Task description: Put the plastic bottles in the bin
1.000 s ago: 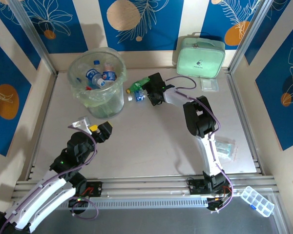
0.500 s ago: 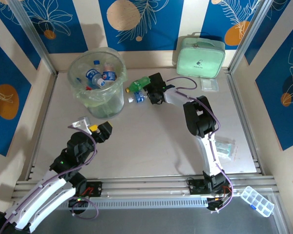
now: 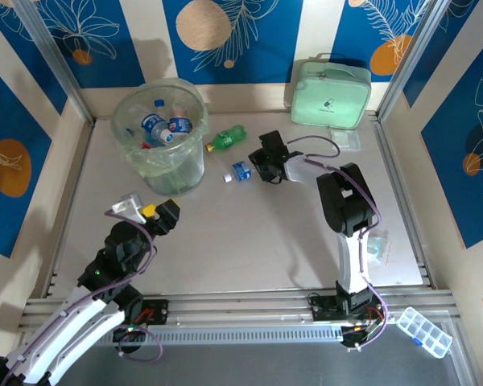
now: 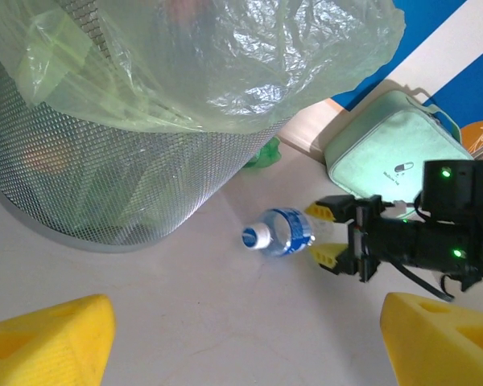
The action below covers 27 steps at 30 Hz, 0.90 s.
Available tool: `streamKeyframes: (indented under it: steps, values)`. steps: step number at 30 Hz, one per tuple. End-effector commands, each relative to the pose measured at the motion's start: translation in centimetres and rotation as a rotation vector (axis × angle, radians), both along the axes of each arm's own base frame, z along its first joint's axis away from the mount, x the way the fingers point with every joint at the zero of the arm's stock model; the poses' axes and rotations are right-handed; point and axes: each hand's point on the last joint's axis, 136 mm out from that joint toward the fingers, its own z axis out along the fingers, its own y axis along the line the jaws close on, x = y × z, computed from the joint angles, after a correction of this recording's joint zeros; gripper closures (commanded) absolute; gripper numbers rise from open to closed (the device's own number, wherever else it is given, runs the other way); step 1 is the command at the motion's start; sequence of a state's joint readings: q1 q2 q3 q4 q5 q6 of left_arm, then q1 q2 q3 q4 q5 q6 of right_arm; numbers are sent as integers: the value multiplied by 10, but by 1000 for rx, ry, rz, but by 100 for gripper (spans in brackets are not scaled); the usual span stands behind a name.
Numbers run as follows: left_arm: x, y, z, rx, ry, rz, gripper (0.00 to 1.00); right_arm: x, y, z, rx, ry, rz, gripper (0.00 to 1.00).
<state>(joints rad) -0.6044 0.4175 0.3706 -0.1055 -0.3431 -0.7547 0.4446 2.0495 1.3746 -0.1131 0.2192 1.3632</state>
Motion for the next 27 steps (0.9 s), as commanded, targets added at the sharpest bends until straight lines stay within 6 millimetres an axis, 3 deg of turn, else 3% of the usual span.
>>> streamKeyframes:
  steps: [1,10,16,20,27]
  values:
    - [-2,6,-9,21,21,27,15,-38,-15,-12,-72,75,64,50]
    - [-4,12,-11,21,39,56,15,-112,-22,8,-174,58,185,54]
    - [1,0,-16,40,46,2,14,-137,-23,22,-181,14,289,54]
    - [6,-27,-23,55,51,-121,10,-145,-18,34,-174,-50,376,54]
    - [14,-96,-46,66,96,-430,3,-148,-5,51,-146,-198,488,54]
